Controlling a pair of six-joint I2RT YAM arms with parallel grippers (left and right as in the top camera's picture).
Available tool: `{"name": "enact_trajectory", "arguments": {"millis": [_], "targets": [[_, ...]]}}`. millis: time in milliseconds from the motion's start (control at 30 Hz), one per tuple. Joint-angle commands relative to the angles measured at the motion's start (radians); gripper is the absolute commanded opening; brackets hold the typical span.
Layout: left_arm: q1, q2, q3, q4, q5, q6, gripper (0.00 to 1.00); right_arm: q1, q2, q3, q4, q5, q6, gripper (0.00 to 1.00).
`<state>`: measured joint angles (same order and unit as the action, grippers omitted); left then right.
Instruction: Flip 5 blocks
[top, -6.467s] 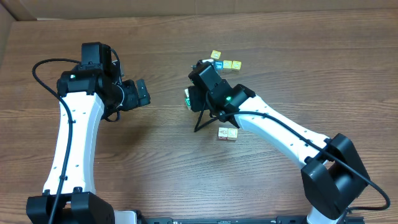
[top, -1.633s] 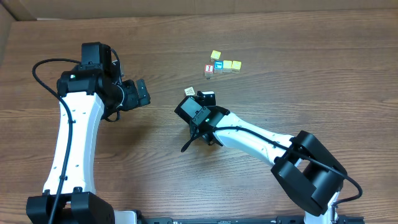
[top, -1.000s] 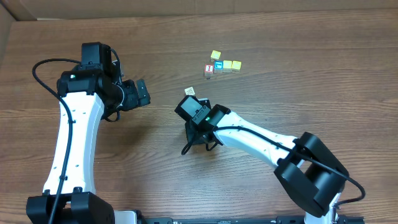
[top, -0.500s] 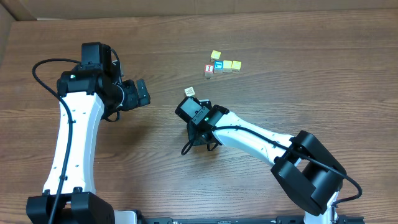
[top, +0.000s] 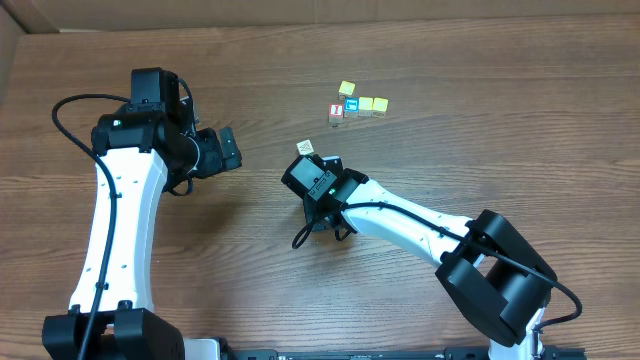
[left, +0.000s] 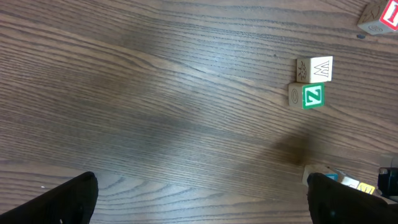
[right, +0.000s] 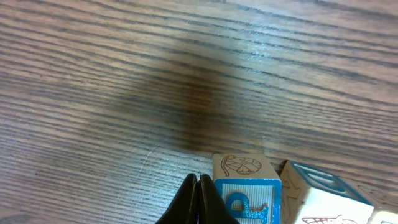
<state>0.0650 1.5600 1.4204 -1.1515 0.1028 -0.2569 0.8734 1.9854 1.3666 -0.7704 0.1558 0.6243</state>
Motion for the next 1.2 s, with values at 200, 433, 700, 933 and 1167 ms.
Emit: {"name": "enact_trajectory", "arguments": {"millis": [200,433,700,933,1167], "targets": [[-0.006,0.010,0.022,0.003,-0.006,-0.013,1.00,0.008,0.008,-0.007,0.015,0.039,-0.004,0.04],[-0.006,0.010,0.022,0.003,-0.006,-0.013,1.00,0.008,0.008,-0.007,0.037,0.038,0.003,0.04],[-0.006,0.010,0.022,0.003,-0.006,-0.013,1.00,0.008,0.008,-0.018,0.039,0.002,0.008,0.04],[-0.006,0.010,0.022,0.003,-0.006,-0.013,1.00,0.007,0.014,-0.020,0.035,0.063,0.008,0.04],[-0.006,0.010,0.022,0.003,-0.006,-0.013,1.00,0.006,0.014,-0.020,0.035,0.108,0.032,0.04]]}}
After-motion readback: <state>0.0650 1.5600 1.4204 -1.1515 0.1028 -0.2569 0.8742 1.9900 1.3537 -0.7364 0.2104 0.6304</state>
